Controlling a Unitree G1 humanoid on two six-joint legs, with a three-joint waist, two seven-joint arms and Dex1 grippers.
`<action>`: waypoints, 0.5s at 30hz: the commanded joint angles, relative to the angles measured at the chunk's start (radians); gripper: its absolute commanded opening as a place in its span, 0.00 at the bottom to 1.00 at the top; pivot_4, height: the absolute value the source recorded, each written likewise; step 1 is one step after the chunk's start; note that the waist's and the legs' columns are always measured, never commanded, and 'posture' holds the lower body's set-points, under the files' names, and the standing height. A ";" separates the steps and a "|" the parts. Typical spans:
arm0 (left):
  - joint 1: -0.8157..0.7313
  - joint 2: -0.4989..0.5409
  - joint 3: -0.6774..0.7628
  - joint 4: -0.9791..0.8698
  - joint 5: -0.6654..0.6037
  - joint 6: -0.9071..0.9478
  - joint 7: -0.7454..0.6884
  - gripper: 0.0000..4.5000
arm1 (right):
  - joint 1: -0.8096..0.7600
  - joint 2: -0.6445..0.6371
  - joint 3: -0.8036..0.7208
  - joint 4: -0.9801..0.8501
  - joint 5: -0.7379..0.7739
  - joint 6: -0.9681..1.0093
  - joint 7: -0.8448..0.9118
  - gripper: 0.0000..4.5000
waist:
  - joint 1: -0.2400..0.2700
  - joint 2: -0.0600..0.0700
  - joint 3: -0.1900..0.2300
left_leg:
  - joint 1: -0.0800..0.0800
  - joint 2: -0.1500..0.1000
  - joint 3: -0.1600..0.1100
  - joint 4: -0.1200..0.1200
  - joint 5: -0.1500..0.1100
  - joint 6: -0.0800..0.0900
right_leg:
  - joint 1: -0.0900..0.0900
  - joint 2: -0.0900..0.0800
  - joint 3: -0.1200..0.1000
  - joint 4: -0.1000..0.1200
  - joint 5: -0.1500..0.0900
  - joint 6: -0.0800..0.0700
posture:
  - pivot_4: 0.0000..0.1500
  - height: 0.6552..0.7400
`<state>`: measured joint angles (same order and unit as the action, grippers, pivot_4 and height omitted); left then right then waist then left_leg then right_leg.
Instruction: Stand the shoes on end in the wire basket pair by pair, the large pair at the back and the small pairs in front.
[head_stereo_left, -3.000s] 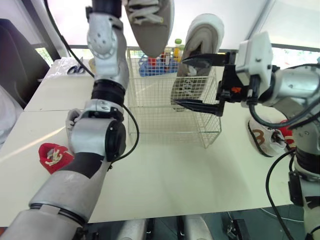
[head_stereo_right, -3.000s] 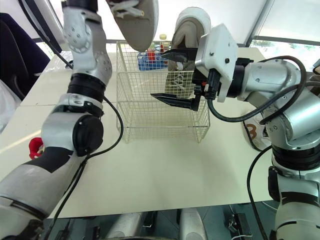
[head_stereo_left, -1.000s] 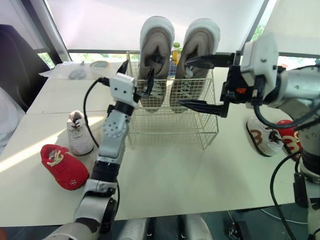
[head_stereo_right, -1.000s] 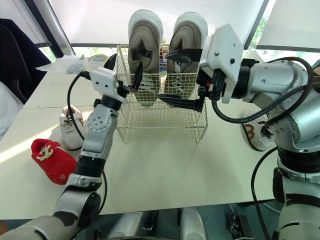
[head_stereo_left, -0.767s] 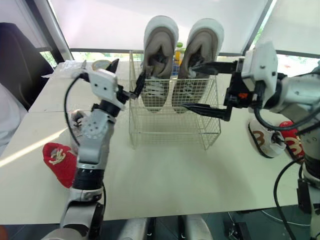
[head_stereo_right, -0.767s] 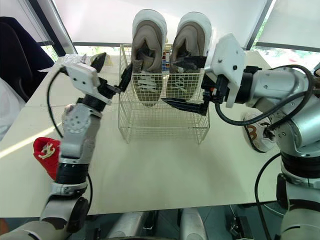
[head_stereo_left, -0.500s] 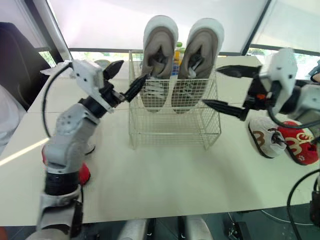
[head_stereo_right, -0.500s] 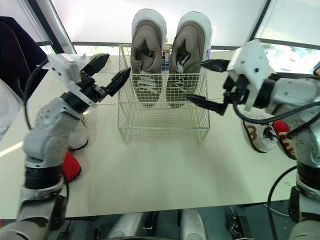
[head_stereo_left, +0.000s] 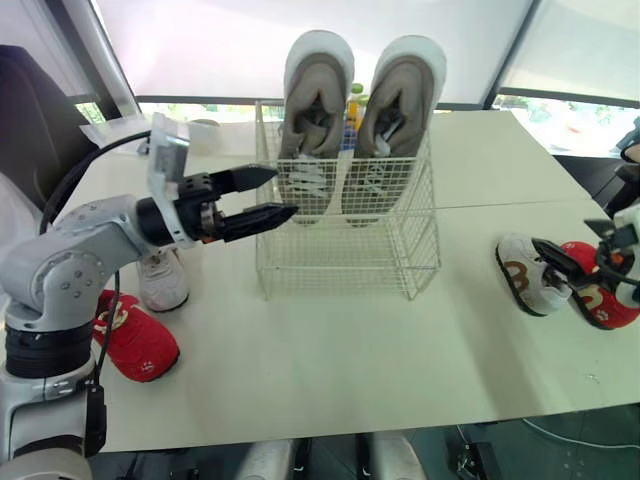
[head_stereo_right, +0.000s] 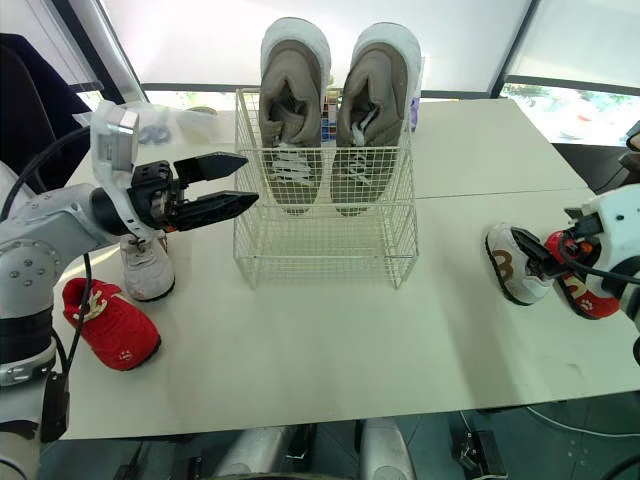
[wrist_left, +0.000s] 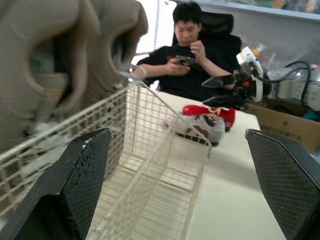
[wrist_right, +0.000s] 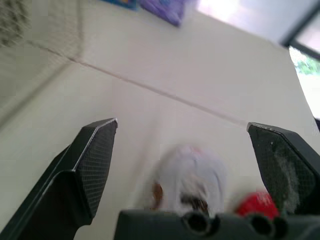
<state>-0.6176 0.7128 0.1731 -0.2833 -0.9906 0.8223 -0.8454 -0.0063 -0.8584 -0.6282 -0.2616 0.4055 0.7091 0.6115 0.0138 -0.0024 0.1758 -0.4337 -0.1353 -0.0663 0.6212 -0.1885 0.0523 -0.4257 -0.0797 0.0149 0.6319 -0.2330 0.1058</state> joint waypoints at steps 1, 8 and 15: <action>-0.004 -0.014 0.000 -0.031 0.008 -0.010 0.015 0.98 | 0.072 0.058 -0.049 -0.032 0.003 0.007 -0.029 1.00 | -0.001 0.000 0.000 | 0.000 0.001 0.000 0.000 0.000 0.000 | 0.000 0.000 0.000 0.000 0.000 0.000 | 1.00 1.00; -0.006 -0.042 -0.003 -0.050 0.007 -0.003 0.049 0.98 | 0.109 0.108 -0.046 0.038 -0.022 -0.033 -0.074 1.00 | -0.001 0.001 0.000 | 0.000 0.001 0.002 -0.001 0.000 0.000 | -0.001 0.000 0.000 -0.001 0.000 0.000 | 1.00 1.00; -0.001 -0.063 -0.016 -0.077 0.031 -0.014 0.073 0.98 | 0.096 0.157 -0.023 0.049 0.018 0.016 -0.104 1.00 | 0.000 0.001 0.000 | 0.000 0.001 0.003 -0.001 0.000 0.000 | -0.001 0.000 0.001 -0.002 0.000 0.000 | 1.00 1.00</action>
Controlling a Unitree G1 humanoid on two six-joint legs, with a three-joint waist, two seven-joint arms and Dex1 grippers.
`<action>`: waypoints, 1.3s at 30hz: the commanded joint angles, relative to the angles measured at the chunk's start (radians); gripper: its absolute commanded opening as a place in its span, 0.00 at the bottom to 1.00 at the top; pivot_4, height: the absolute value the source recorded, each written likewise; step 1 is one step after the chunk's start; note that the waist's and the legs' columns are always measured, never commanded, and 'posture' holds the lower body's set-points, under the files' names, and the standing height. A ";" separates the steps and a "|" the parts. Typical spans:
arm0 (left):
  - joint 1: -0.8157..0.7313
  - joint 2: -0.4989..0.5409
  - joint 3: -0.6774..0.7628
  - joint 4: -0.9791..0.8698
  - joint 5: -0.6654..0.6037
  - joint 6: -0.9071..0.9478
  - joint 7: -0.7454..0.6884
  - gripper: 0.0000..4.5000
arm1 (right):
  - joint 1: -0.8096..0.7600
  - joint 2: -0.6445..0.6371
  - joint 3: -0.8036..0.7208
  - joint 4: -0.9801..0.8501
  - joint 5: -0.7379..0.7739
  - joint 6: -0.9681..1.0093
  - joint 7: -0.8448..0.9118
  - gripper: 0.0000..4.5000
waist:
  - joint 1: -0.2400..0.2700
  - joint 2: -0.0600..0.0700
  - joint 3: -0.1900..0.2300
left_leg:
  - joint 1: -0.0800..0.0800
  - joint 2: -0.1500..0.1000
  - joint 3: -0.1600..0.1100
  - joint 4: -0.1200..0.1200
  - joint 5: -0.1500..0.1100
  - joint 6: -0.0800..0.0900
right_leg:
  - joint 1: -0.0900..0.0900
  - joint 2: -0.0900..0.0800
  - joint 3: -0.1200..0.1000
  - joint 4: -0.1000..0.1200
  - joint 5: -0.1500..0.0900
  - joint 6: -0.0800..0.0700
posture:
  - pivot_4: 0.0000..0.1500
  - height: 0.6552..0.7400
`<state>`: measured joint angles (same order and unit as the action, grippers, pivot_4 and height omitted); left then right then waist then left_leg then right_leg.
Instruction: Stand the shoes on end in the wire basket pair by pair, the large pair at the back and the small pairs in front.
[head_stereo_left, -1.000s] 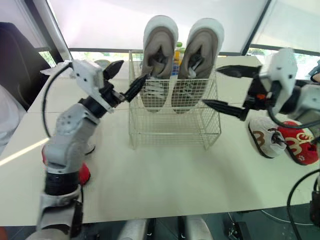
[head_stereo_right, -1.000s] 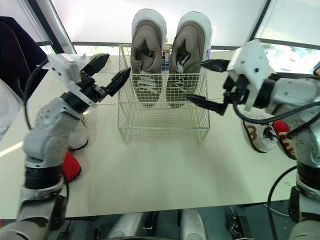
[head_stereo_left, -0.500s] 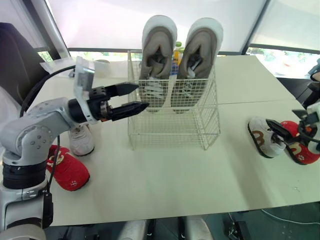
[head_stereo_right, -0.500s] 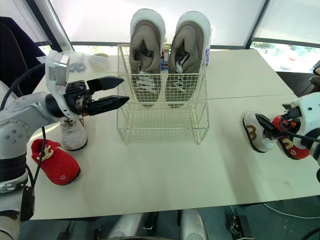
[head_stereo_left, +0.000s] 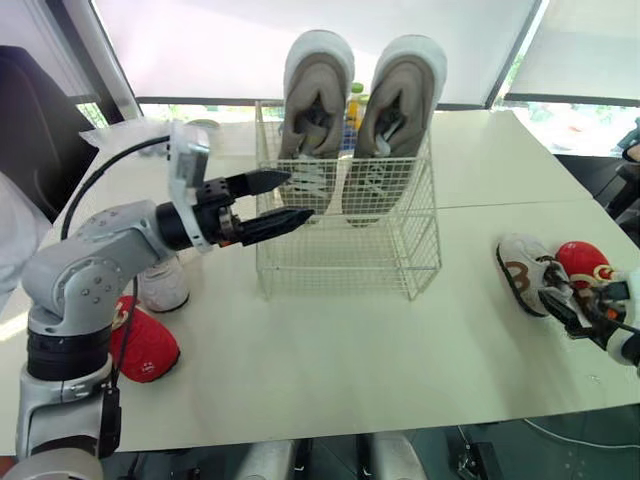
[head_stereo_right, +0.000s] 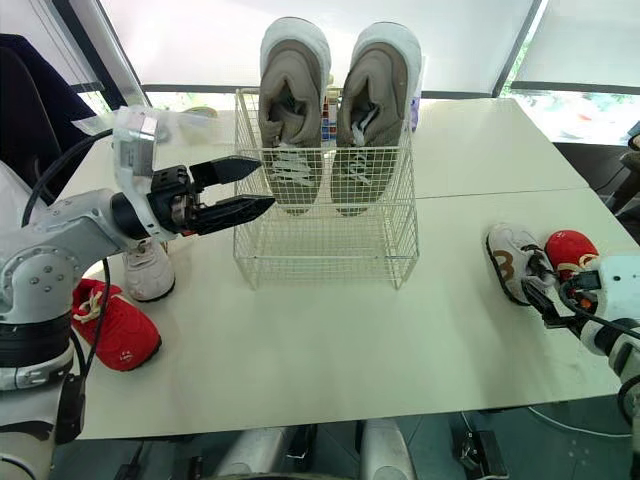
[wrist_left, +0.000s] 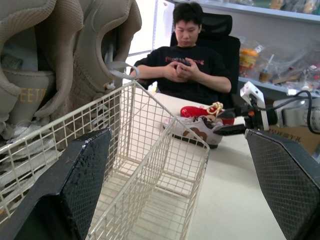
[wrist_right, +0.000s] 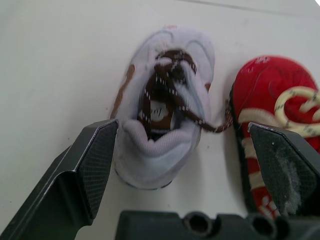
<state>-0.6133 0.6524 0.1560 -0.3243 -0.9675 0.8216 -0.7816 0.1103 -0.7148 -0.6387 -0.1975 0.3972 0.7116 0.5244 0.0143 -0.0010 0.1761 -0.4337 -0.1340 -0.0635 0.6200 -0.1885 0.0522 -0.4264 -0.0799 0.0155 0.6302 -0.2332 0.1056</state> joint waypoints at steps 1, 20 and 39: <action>-0.005 -0.004 0.001 -0.039 0.009 -0.015 0.012 0.98 | -0.031 0.021 -0.009 -0.014 0.034 0.024 -0.023 1.00 | 0.000 0.000 0.000 | 0.000 0.000 0.000 0.000 0.000 0.000 | 0.000 0.000 0.000 0.000 0.000 0.000 | 1.00 1.00; -0.008 -0.014 -0.017 -0.046 0.079 -0.053 0.027 1.00 | -0.146 0.025 0.097 0.207 -0.002 -0.081 -0.032 0.50 | -0.001 0.000 0.000 | 0.000 0.000 0.001 0.000 0.000 0.000 | 0.000 0.000 0.000 -0.001 0.000 0.000 | 1.00 1.00; -0.253 0.022 0.011 0.250 0.015 0.064 -0.104 1.00 | -0.571 -0.255 0.008 -0.200 0.274 -0.041 0.058 0.09 | -0.002 0.003 0.004 | 0.001 0.004 0.003 -0.004 0.000 0.000 | -0.002 0.000 -0.002 -0.001 0.001 0.000 | 1.00 1.00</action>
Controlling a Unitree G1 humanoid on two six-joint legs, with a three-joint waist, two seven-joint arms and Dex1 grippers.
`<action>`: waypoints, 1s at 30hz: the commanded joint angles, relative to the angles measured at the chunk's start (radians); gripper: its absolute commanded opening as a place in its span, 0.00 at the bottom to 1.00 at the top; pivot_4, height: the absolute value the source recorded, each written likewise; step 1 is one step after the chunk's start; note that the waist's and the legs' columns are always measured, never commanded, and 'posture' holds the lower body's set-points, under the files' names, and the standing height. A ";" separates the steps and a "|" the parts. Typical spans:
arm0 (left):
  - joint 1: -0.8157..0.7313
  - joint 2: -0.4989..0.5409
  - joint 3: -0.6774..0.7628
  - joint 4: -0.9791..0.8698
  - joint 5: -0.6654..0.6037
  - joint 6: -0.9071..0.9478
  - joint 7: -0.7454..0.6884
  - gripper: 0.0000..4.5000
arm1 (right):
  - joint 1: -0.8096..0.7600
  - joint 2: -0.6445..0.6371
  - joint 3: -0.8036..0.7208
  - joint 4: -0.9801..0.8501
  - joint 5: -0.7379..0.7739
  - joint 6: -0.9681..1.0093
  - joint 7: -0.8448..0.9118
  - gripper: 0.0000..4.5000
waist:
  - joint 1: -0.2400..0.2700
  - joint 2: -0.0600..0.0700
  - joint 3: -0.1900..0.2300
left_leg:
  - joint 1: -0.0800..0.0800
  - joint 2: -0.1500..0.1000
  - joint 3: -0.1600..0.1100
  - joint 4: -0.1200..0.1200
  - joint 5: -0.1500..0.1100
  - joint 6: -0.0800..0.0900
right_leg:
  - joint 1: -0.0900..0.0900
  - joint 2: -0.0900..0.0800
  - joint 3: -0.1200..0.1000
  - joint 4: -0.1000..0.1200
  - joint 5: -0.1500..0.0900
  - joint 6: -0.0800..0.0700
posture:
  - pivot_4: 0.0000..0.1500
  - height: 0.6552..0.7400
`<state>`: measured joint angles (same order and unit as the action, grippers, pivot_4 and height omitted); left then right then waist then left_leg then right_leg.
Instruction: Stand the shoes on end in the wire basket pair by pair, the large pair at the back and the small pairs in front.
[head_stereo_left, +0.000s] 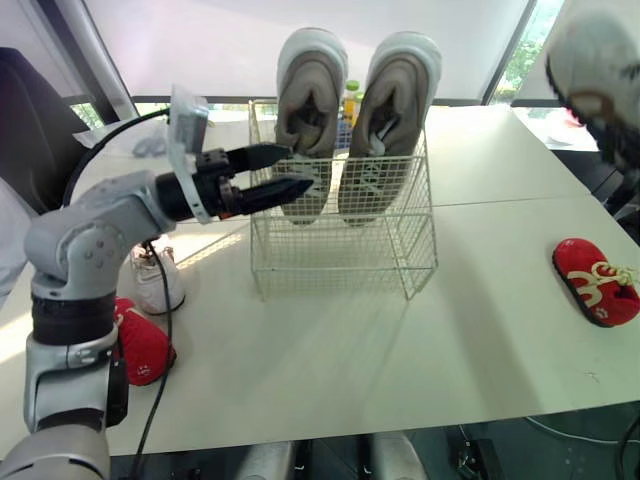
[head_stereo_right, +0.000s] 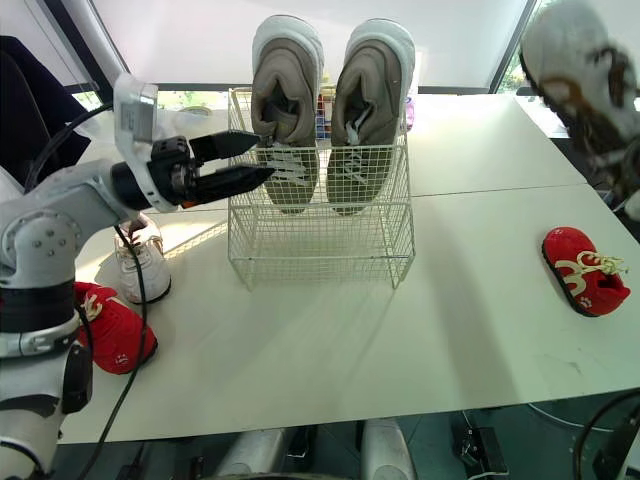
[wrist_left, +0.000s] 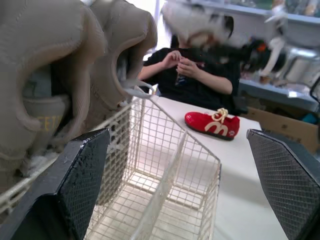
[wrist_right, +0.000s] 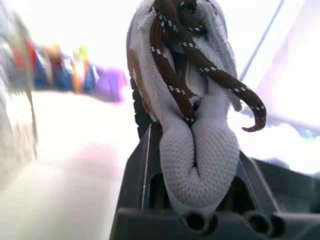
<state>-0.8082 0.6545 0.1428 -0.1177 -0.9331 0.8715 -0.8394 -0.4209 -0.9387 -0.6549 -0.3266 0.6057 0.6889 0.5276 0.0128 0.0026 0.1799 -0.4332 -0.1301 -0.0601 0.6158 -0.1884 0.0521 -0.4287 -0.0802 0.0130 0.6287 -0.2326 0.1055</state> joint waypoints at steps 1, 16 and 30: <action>-0.079 0.021 0.022 0.071 -0.020 0.021 -0.065 1.00 | -0.073 -0.041 0.044 -0.081 0.075 -0.032 0.069 0.09 | 0.000 0.000 0.000 | 0.000 0.000 0.000 0.000 0.000 0.000 | 0.000 0.000 0.000 0.000 0.000 0.000 | 1.00 1.00; -0.276 -0.001 0.030 0.253 -0.060 0.175 -0.199 1.00 | -0.286 -0.051 0.523 -0.128 -0.173 -0.479 0.382 0.09 | -0.001 -0.002 0.002 | -0.002 -0.001 0.001 0.000 -0.001 0.001 | -0.001 -0.001 0.001 -0.003 0.002 0.003 | 1.00 1.00; -0.249 0.021 0.056 0.199 -0.099 0.242 -0.201 1.00 | -0.377 0.009 0.609 0.018 -0.284 -0.631 0.465 0.09 | -0.001 -0.001 0.002 | -0.002 -0.001 0.001 0.000 0.001 -0.002 | -0.003 0.000 0.002 0.001 0.003 0.003 | 1.00 1.00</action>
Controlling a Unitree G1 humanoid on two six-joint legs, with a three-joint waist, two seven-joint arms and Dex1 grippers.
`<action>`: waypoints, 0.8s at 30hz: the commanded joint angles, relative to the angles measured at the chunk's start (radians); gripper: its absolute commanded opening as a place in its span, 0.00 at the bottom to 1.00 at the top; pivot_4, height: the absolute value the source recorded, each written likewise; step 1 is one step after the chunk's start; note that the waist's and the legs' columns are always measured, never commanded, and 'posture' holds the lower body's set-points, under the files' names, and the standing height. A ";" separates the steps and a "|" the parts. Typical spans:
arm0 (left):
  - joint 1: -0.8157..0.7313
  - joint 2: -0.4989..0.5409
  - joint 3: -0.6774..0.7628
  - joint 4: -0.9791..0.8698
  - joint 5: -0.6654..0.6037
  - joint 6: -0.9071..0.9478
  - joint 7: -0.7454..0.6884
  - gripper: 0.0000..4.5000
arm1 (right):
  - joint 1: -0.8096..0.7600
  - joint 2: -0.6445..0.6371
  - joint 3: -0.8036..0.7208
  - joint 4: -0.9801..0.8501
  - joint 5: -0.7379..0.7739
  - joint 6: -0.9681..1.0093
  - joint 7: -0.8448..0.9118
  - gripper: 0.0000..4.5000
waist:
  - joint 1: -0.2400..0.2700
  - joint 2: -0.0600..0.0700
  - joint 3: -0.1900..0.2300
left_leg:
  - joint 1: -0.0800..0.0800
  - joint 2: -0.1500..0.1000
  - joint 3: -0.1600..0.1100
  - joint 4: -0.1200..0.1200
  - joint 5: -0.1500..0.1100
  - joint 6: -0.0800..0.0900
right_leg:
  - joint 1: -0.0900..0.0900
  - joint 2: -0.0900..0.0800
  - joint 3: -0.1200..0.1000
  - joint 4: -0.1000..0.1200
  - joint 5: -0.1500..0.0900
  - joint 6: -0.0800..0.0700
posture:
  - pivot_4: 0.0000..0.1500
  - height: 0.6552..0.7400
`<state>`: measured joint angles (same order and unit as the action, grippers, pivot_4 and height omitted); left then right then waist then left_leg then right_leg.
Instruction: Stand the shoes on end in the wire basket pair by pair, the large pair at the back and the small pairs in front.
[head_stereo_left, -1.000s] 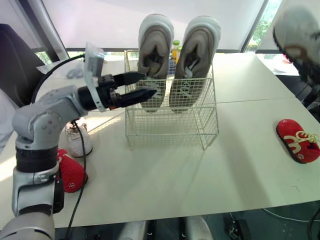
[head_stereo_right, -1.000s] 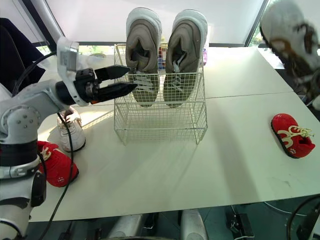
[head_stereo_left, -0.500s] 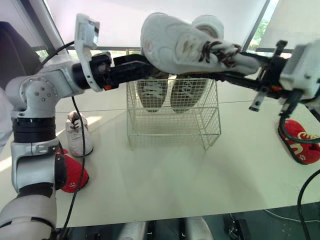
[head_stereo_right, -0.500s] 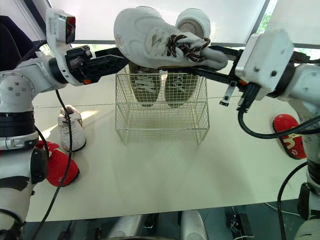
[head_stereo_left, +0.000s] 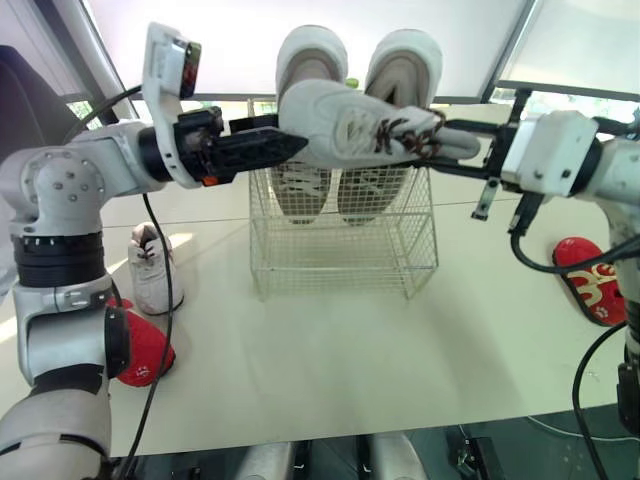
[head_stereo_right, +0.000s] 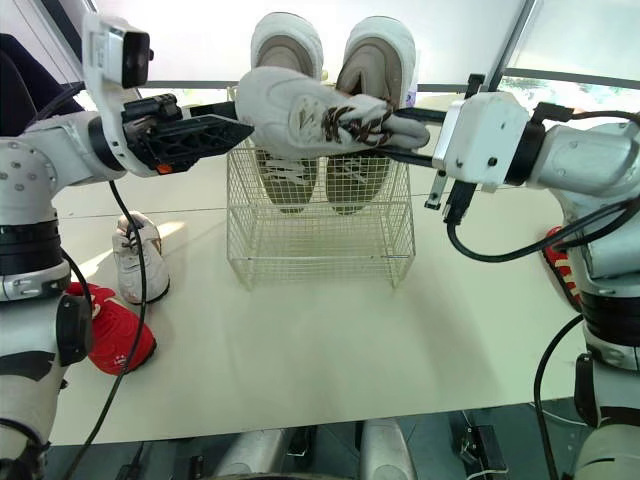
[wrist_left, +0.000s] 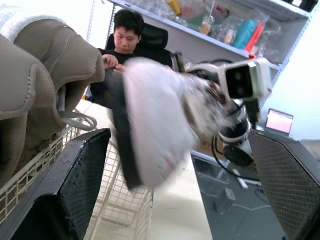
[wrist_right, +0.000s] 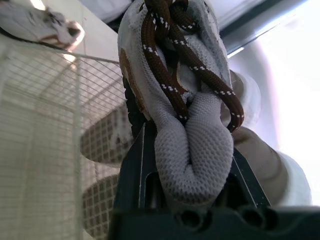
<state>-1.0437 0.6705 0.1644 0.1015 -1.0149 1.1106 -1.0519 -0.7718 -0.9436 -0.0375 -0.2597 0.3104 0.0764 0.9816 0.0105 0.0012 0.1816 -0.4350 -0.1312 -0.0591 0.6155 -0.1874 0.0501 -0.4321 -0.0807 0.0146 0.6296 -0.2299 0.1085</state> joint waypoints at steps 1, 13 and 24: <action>-0.013 0.000 0.033 -0.020 -0.014 0.001 0.018 1.00 | -0.027 0.022 0.000 -0.063 0.013 -0.014 0.012 0.09 | 0.001 0.000 0.000 | 0.000 0.000 0.000 0.000 0.000 0.000 | 0.000 0.000 0.000 0.000 0.000 0.000 | 1.00 1.00; 0.017 -0.008 -0.046 -0.045 0.075 -0.061 -0.018 0.82 | -0.064 0.055 0.036 -0.076 -0.010 -0.011 0.043 0.09 | 0.001 0.000 0.000 | 0.000 0.000 0.000 0.000 0.001 -0.001 | 0.000 0.000 0.000 0.000 0.000 0.000 | 1.00 1.00; 0.027 -0.021 -0.050 -0.039 0.094 -0.086 -0.039 0.06 | -0.076 0.040 -0.012 -0.074 0.057 0.160 0.037 0.40 | 0.001 0.000 0.000 | 0.000 0.000 0.000 0.000 0.001 -0.001 | 0.000 0.000 0.000 0.001 0.001 0.000 | 1.00 1.00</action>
<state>-1.0145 0.6485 0.1028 0.0782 -0.9150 1.0301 -1.0813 -0.8148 -0.8859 0.0256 -0.3162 0.3223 0.1759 1.0444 0.0118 0.0012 0.1816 -0.4350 -0.1312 -0.0593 0.6156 -0.1868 0.0494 -0.4323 -0.0805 0.0147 0.6302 -0.2293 0.1080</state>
